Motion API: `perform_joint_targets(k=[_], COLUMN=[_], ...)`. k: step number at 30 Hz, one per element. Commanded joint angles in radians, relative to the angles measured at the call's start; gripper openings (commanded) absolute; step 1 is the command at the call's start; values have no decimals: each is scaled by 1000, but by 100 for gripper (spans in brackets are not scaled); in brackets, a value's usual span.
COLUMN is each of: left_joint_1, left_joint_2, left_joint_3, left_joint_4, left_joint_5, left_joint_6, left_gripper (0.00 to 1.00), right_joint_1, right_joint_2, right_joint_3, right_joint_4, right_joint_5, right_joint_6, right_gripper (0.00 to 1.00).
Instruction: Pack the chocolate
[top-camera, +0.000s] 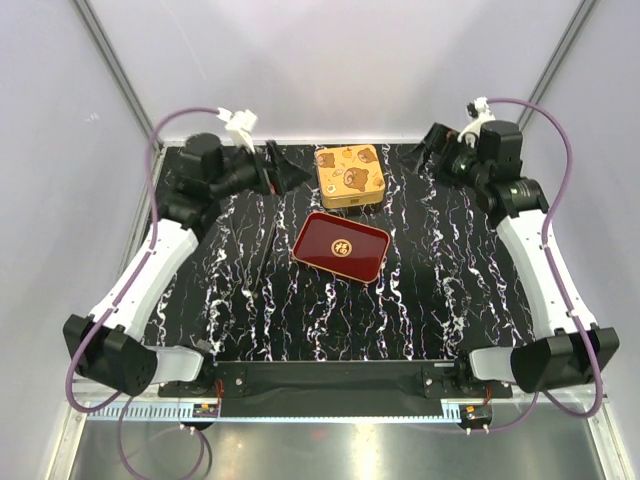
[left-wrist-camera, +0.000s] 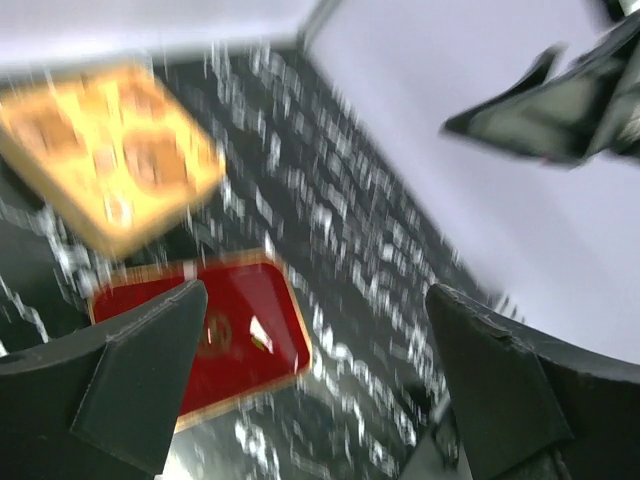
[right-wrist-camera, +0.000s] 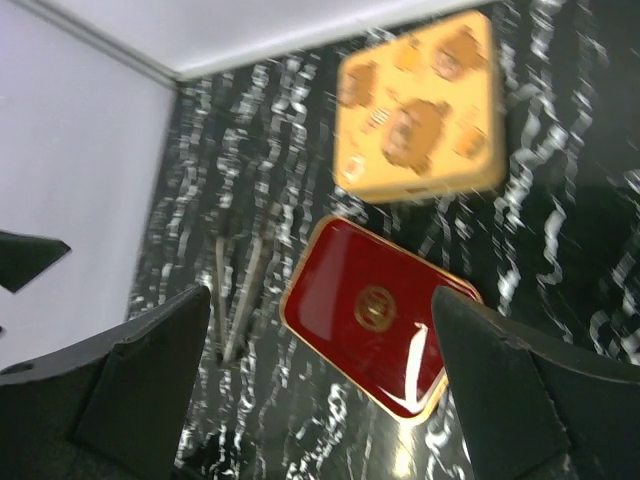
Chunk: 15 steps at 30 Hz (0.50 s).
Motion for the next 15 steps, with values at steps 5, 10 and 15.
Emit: perform_joint_targets(k=[5,10,15], left_joint_1=[-85,-85,-86], left_joint_2=[-146,-244,-278], left_joint_3=[-145,-224,-256], left_joint_4=[-57,-75,-71], left_joint_5=[-94,-154,-171], left_joint_6=[97,126,131], left_gripper=[99,99,99], right_joint_1=[5,3,5], right_joint_2=[-188,-280,-332], right_joint_3=[-194,-293,-332], right_joint_4=[-54,-99,-125], right_joint_5=[99,150,187], right_joint_6=[-4,-21,-35], right_gripper=[100,100,100])
